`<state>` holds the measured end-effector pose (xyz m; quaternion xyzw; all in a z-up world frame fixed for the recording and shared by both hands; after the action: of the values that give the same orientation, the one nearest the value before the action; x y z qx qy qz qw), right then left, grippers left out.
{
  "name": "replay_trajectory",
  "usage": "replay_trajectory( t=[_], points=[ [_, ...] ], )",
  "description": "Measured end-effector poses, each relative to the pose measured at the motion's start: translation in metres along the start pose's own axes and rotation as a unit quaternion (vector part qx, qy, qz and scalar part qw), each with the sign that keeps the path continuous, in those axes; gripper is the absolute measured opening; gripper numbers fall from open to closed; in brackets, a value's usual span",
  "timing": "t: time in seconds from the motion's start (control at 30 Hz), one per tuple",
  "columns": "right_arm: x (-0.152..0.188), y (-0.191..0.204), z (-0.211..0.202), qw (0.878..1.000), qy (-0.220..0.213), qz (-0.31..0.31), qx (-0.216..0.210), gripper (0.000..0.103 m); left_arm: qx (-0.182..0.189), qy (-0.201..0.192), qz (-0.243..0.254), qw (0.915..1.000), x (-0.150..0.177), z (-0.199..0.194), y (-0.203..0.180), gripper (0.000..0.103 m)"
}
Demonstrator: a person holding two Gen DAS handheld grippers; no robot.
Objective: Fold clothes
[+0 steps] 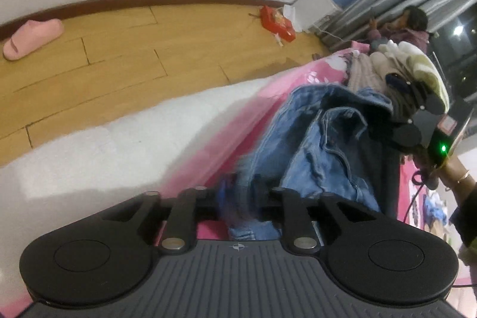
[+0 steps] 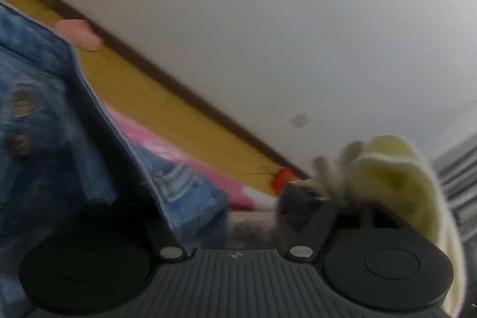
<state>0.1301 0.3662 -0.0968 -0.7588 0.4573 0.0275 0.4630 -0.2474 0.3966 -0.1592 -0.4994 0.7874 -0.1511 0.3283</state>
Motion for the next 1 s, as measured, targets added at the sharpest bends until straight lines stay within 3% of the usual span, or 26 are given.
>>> replay_trajectory(
  t=[0.07,0.13,0.27,0.4,0.5,0.57,0.63,0.7,0.83,0.93,1.0],
  points=[
    [-0.006,0.025,-0.021,1.000,-0.006,-0.005,-0.019,0.090,0.000,-0.001,0.014,0.9999,-0.008,-0.014,-0.001,0.032],
    [-0.017,0.054,-0.048,0.999,-0.015,-0.008,-0.036,0.093,-0.002,-0.005,0.026,0.9997,-0.019,-0.028,-0.004,0.035],
    [-0.029,0.061,-0.101,0.996,-0.033,0.003,-0.081,0.099,-0.011,-0.042,0.063,0.9971,-0.046,-0.042,-0.030,0.038],
    [-0.027,0.031,-0.080,0.991,-0.051,0.063,-0.105,0.103,0.027,-0.054,0.127,0.9901,-0.058,-0.027,-0.089,0.040],
    [-0.017,0.004,-0.081,0.981,-0.057,0.140,-0.123,0.103,0.073,-0.019,0.181,0.9805,-0.042,0.012,-0.147,0.040],
    [-0.013,-0.017,-0.109,0.972,-0.068,0.191,-0.120,0.103,0.103,0.010,0.212,0.9719,-0.026,0.041,-0.182,0.040],
    [-0.009,-0.036,-0.140,0.957,-0.078,0.250,-0.120,0.103,0.129,0.039,0.235,0.9626,-0.007,0.066,-0.213,0.040],
    [0.016,-0.059,-0.177,0.939,-0.083,0.316,-0.107,0.103,0.157,0.071,0.262,0.9497,0.015,0.089,-0.245,0.040],
    [0.100,-0.087,-0.280,0.899,-0.075,0.429,-0.049,0.101,0.194,0.117,0.335,0.9145,0.058,0.115,-0.300,0.040],
    [0.157,-0.063,-0.357,0.872,-0.052,0.487,0.006,0.101,0.195,0.172,0.360,0.8962,0.090,0.128,-0.313,0.041],
    [0.195,-0.030,-0.399,0.849,-0.015,0.527,0.036,0.100,0.185,0.191,0.367,0.8913,0.105,0.136,-0.313,0.041]
  ],
)
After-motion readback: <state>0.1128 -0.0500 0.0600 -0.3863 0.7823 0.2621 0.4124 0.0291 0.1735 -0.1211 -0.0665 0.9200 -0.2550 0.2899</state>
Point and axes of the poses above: each gripper's, at about its wrist camera, not at the fingertips, and z roughly the way its jaws point, y to its left, x to its underside, the point moved 10 cm from there along z, roughly the way its jaws point
